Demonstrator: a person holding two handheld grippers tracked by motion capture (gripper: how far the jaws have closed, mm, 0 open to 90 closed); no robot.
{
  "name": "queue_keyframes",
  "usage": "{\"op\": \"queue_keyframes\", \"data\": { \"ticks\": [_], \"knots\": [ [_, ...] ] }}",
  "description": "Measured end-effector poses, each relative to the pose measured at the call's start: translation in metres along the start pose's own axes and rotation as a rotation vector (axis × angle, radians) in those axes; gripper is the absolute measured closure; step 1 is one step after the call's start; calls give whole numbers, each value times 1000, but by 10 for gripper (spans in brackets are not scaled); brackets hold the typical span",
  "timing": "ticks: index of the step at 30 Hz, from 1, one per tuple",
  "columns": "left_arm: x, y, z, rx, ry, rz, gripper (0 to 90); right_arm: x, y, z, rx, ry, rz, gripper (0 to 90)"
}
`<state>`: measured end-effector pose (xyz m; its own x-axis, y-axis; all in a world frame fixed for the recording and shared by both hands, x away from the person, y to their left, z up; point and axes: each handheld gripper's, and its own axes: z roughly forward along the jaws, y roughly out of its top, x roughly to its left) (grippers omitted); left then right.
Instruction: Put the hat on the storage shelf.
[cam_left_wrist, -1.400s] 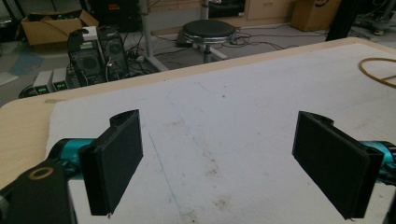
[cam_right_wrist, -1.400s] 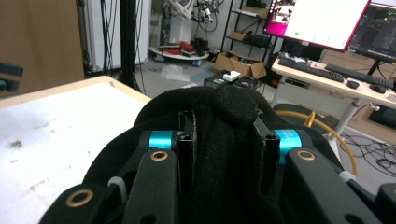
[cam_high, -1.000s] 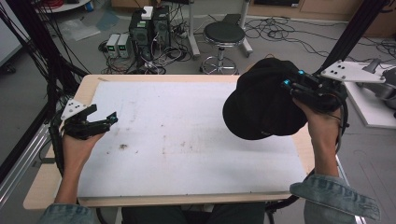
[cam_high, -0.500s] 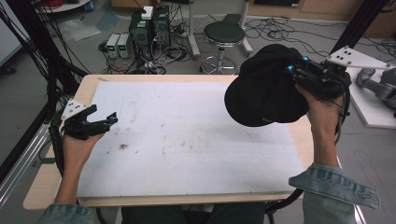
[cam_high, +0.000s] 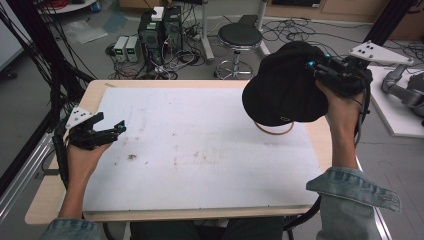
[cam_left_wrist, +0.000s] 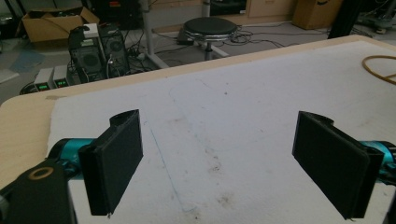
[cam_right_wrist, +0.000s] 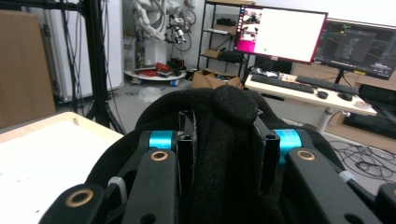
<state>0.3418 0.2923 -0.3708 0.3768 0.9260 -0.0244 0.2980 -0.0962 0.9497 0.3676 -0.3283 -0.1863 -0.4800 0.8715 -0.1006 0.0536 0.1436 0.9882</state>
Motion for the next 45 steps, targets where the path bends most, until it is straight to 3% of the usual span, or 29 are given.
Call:
{"op": "queue_keyframes", "data": {
  "ticks": [16,33,45],
  "knots": [
    [0,-1,0,4,1,1,164,-19,-8,21,-4,-54,46,700],
    [0,-2,2,13,2,1,165,-33,-21,52,52,-97,94,698],
    [-1,-3,3,15,-1,1,165,-42,-32,64,76,-124,124,693]
  ]
}}
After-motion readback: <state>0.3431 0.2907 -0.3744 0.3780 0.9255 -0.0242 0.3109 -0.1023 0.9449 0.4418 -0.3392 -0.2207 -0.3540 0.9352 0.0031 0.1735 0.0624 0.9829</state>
